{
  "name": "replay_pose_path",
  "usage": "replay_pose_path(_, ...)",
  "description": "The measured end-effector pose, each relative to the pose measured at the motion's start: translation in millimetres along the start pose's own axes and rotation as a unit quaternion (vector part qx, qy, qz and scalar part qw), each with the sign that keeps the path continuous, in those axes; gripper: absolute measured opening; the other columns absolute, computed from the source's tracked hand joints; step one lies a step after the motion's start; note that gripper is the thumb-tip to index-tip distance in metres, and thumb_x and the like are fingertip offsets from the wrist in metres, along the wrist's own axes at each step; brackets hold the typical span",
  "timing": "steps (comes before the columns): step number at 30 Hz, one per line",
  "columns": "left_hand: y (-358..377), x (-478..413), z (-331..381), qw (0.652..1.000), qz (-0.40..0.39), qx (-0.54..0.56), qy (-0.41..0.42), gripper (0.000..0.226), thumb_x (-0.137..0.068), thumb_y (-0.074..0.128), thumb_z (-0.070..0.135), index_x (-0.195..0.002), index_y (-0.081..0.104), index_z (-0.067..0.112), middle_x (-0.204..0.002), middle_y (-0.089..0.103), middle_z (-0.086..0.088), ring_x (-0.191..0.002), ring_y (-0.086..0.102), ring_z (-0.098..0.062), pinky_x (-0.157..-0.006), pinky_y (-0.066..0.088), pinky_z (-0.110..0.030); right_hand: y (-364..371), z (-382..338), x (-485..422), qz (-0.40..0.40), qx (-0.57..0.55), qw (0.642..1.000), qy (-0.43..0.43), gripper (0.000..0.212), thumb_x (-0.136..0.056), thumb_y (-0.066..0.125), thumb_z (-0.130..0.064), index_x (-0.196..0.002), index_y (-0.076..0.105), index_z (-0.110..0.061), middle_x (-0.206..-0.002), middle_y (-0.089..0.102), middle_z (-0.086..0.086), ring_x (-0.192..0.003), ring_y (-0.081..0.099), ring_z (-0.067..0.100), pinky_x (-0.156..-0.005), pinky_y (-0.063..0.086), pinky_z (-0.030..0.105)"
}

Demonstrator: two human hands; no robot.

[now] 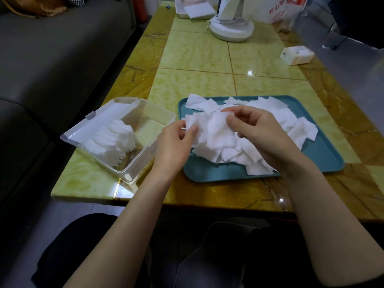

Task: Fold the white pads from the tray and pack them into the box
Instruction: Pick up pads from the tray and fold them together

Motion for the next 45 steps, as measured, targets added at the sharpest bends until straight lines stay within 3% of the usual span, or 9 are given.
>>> replay_pose_path(4,9,0,-6,0.999,-0.036,0.035,-0.012,0.027,-0.095,0.053,0.025,-0.092,0.065,0.001,-0.077,0.069,-0.018,-0.072,0.063,-0.030,-0.065,0.046,-0.042,15,1,3,-0.096,-0.132,0.986,0.035,0.016,-0.082,0.058,-0.018,-0.095,0.064,-0.011,-0.084,0.069,-0.004,-0.082,0.064,0.007,-0.077,0.053,0.021)
replay_pose_path(12,22,10,6,0.981,-0.142,0.126,-0.032,0.024,-0.086,0.052,0.029,-0.096,0.070,0.018,-0.082,0.063,-0.027,-0.079,0.052,-0.021,-0.078,0.041,-0.036,1,22,-9,0.071,0.040,0.996,0.024,0.007,-0.089,0.061,-0.013,-0.086,0.064,-0.018,-0.091,0.067,0.002,-0.090,0.065,0.017,-0.080,0.056,0.032)
replay_pose_path(16,21,8,5,0.987,-0.116,0.102,-0.052,0.032,-0.100,0.042,0.018,-0.087,0.062,-0.002,-0.078,0.055,-0.009,-0.077,0.050,-0.015,-0.081,0.051,-0.036,-1,22,-9,0.115,0.073,0.991,0.006,0.008,-0.088,0.062,-0.017,-0.082,0.063,-0.023,-0.082,0.064,-0.009,-0.084,0.063,0.012,-0.079,0.053,0.032)
replay_pose_path(22,25,11,6,0.979,-0.130,0.136,-0.085,0.035,-0.097,0.045,0.043,-0.088,0.069,0.019,-0.090,0.071,-0.005,-0.086,0.063,-0.017,-0.082,0.051,-0.033,1,21,-4,0.166,0.125,0.978,-0.021,0.005,-0.088,0.060,-0.018,-0.084,0.058,-0.021,-0.081,0.062,-0.012,-0.072,0.059,0.002,-0.065,0.046,0.009)
replay_pose_path(26,19,10,10,0.993,-0.089,0.070,-0.013,0.009,-0.083,0.064,0.030,-0.084,0.069,0.023,-0.078,0.071,-0.001,-0.074,0.065,-0.017,-0.070,0.048,-0.033,8,18,-3,0.134,0.122,0.983,-0.041,0.009,-0.087,0.061,-0.016,-0.081,0.058,-0.022,-0.080,0.063,-0.011,-0.077,0.061,0.007,-0.073,0.052,0.023)
replay_pose_path(29,9,7,8,0.998,-0.036,0.052,-0.005,0.008,-0.082,0.062,0.019,-0.077,0.067,0.024,-0.068,0.068,-0.002,-0.064,0.060,-0.010,-0.064,0.046,-0.031,0,15,-6,0.162,0.178,0.967,-0.079,0.007,-0.089,0.058,-0.016,-0.096,0.057,-0.019,-0.099,0.063,-0.004,-0.086,0.057,0.004,-0.077,0.049,0.017)
replay_pose_path(32,3,5,8,1.000,-0.019,0.021,-0.002,0.014,-0.083,0.061,0.017,-0.085,0.069,0.006,-0.082,0.070,-0.018,-0.072,0.064,-0.023,-0.067,0.049,-0.037,-15,24,-14,0.178,0.278,0.940,-0.084,0.031,-0.091,0.056,-0.019,-0.122,0.050,-0.014,-0.123,0.052,0.003,-0.112,0.048,0.017,-0.093,0.040,0.024)
replay_pose_path(35,2,5,6,1.000,-0.018,-0.003,-0.002,0.010,-0.087,0.061,0.014,-0.089,0.069,0.008,-0.082,0.072,-0.012,-0.080,0.066,-0.027,-0.073,0.051,-0.042,-16,52,-27,0.116,0.353,0.928,0.001,0.053,-0.091,0.056,-0.032,-0.137,0.037,-0.014,-0.135,0.043,0.009,-0.126,0.037,0.024,-0.098,0.032,0.029)
replay_pose_path(45,-2,6,5,0.999,-0.002,-0.034,-0.005,0.010,-0.090,0.059,0.021,-0.081,0.062,0.021,-0.073,0.066,0.003,-0.067,0.059,-0.009,-0.056,0.042,-0.015,-21,45,-38,0.137,0.443,0.886,-0.030,0.033,-0.096,0.047,-0.034,-0.118,0.058,-0.012,-0.116,0.057,0.010,-0.109,0.051,0.027,-0.082,0.038,0.032)
Point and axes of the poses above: each hand's wrist, its own x-axis away from the middle knuckle, its own y-axis out of the palm, z = x × y, the point moved 7 cm from there along -x, towards the middle knuckle
